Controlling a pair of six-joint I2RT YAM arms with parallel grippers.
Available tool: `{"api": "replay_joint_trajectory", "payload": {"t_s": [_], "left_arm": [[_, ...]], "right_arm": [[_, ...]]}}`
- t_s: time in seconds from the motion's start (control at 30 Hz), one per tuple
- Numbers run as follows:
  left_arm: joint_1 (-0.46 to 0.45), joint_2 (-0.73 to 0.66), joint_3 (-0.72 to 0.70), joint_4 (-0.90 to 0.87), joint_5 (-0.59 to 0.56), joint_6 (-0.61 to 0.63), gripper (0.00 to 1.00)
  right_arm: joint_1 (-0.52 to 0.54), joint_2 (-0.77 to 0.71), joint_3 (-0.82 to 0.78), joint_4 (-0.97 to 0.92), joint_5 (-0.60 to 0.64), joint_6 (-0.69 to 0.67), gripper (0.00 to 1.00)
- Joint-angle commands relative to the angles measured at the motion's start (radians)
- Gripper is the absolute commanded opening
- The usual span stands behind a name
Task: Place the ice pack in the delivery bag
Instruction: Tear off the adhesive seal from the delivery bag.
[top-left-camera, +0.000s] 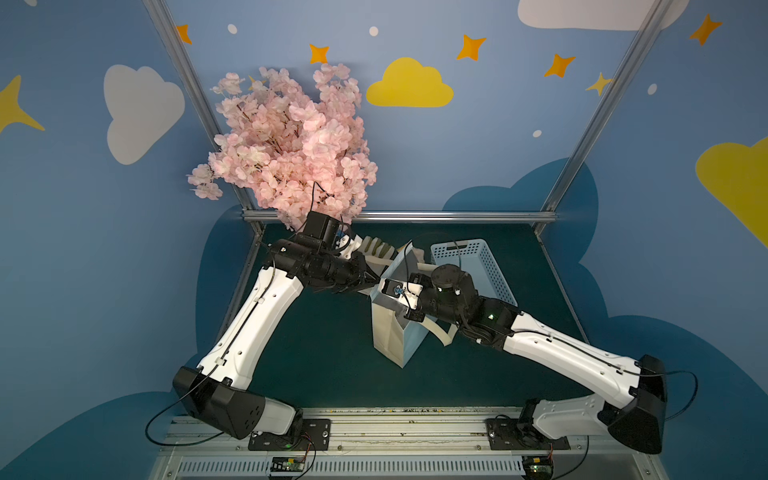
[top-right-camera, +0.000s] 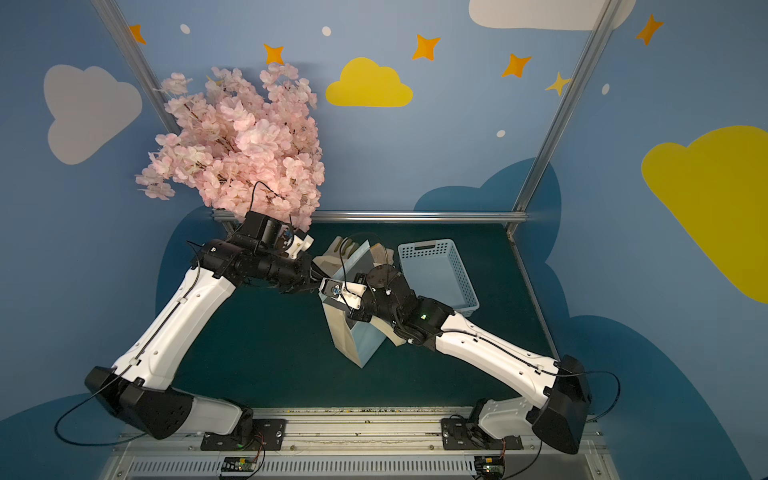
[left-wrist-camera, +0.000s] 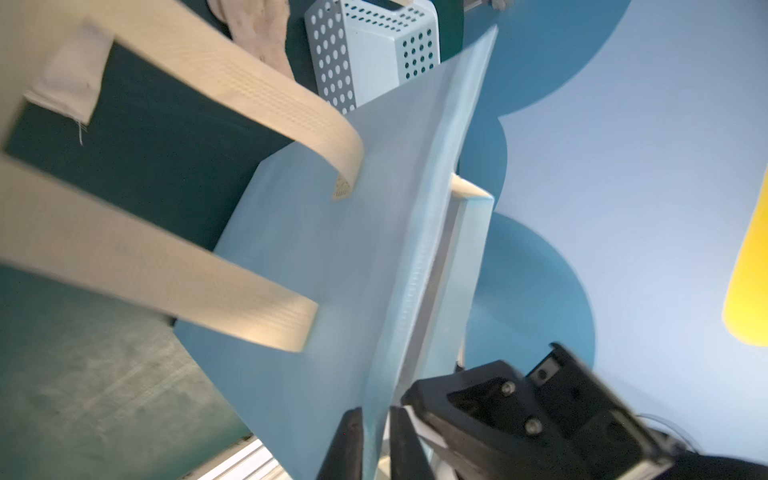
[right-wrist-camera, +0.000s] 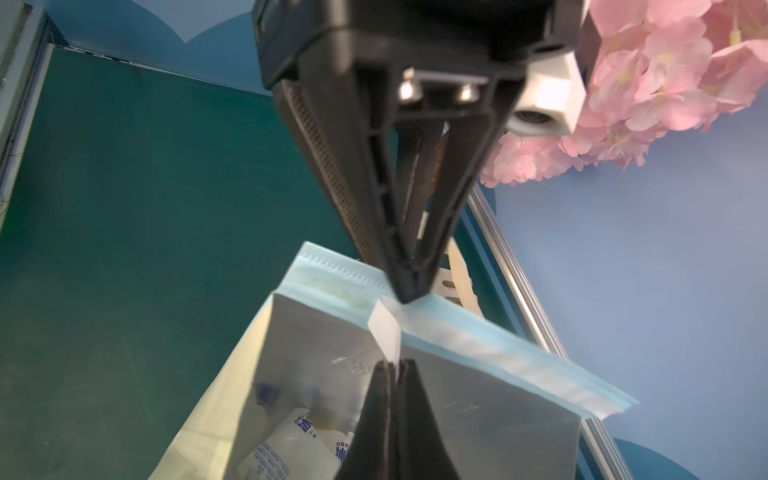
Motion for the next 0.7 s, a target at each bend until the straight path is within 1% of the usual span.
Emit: {"api": "replay_joint_trajectory", "payload": {"t_s": [0.0, 0.07, 0.17, 0.27, 0.43, 0.57, 0.67], "left_arm": [[0.014, -0.032, -0.004, 0.029, 0.026, 0.002, 0.39], [0.031, -0.043, -0.001, 0.024, 0.028, 0.017, 0.46], [0.061, -0.069, -0.009, 0.032, 0.053, 0.041, 0.53], [0.07, -0.1, -0.03, 0.04, 0.047, 0.089, 0.57], [0.069, -0.156, -0.089, 0.066, 0.065, 0.195, 0.62], [0.063, -0.233, -0.195, 0.155, 0.084, 0.266, 0.65], [0.04, -0.304, -0.274, 0.229, 0.066, 0.317, 0.68]], "right_arm": [[-0.009, -0.016, 0.015, -0.011, -0.021, 0.039, 0.0], [-0.022, -0.014, 0.019, -0.014, -0.018, 0.053, 0.0], [-0.044, -0.013, 0.035, -0.035, 0.006, 0.062, 0.0], [-0.074, -0.023, 0.052, -0.05, 0.035, 0.071, 0.0], [-0.147, -0.037, 0.11, -0.099, 0.095, 0.09, 0.0], [-0.176, -0.036, 0.164, -0.145, 0.11, 0.057, 0.0], [-0.203, -0.036, 0.183, -0.158, 0.166, 0.035, 0.0]]}}
